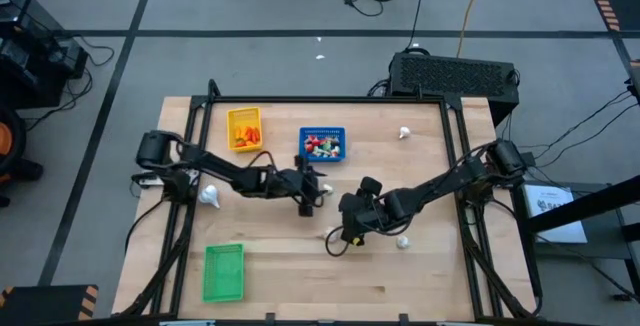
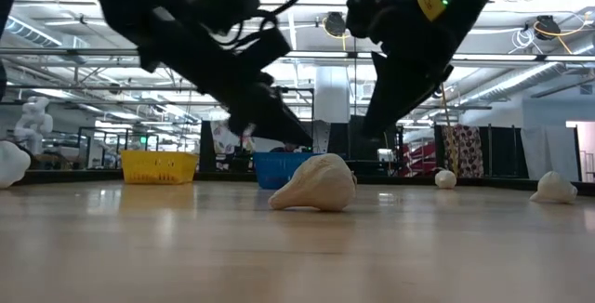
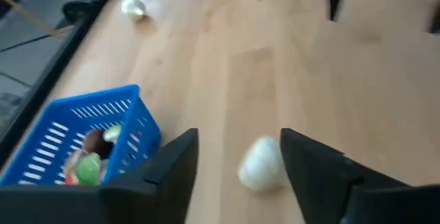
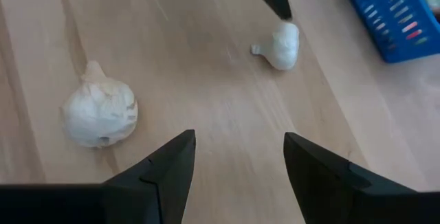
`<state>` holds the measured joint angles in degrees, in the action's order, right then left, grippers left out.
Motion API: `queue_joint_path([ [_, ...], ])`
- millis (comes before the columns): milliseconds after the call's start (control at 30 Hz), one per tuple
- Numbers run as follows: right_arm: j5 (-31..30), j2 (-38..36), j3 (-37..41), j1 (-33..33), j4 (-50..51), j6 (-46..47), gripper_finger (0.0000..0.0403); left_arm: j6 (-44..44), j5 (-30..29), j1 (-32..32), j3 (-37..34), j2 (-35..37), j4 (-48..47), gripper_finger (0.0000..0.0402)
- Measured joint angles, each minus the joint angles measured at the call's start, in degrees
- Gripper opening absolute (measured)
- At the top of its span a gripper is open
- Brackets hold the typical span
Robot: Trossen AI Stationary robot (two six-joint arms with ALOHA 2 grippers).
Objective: Sort produce into baskets
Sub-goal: Put the garlic into the green bin
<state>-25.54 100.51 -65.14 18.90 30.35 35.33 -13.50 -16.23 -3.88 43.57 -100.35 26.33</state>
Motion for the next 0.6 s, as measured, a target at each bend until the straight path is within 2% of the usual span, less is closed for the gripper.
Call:
queue_joint_path([
  [100, 0.0, 0.0, 0.0, 0.0, 0.4, 0.0, 0.0212, 1.5, 0.3, 0.0, 2.9, -2.3, -0.2, 0.0253],
  [200, 0.0, 0.0, 0.0, 0.0, 0.4, -0.1, 0.0212, 5.4, 7.4, 0.6, 5.0, -3.9, -3.6, 0.0282],
  [233, 0.0, 0.0, 0.0, 0.0, 0.4, -0.1, 0.0212, 5.5, 8.0, 0.6, 5.5, -4.7, -3.8, 0.0289],
  [467, 0.0, 0.0, 0.0, 0.0, -0.2, 0.0, 0.0212, 5.5, 6.5, 2.4, 7.1, -11.5, -1.6, 0.0297],
  [600, 0.1, 0.0, 0.0, 0.0, -0.2, 0.0, 0.0212, 5.7, 7.9, 3.4, 7.2, -13.4, -1.0, 0.0297],
])
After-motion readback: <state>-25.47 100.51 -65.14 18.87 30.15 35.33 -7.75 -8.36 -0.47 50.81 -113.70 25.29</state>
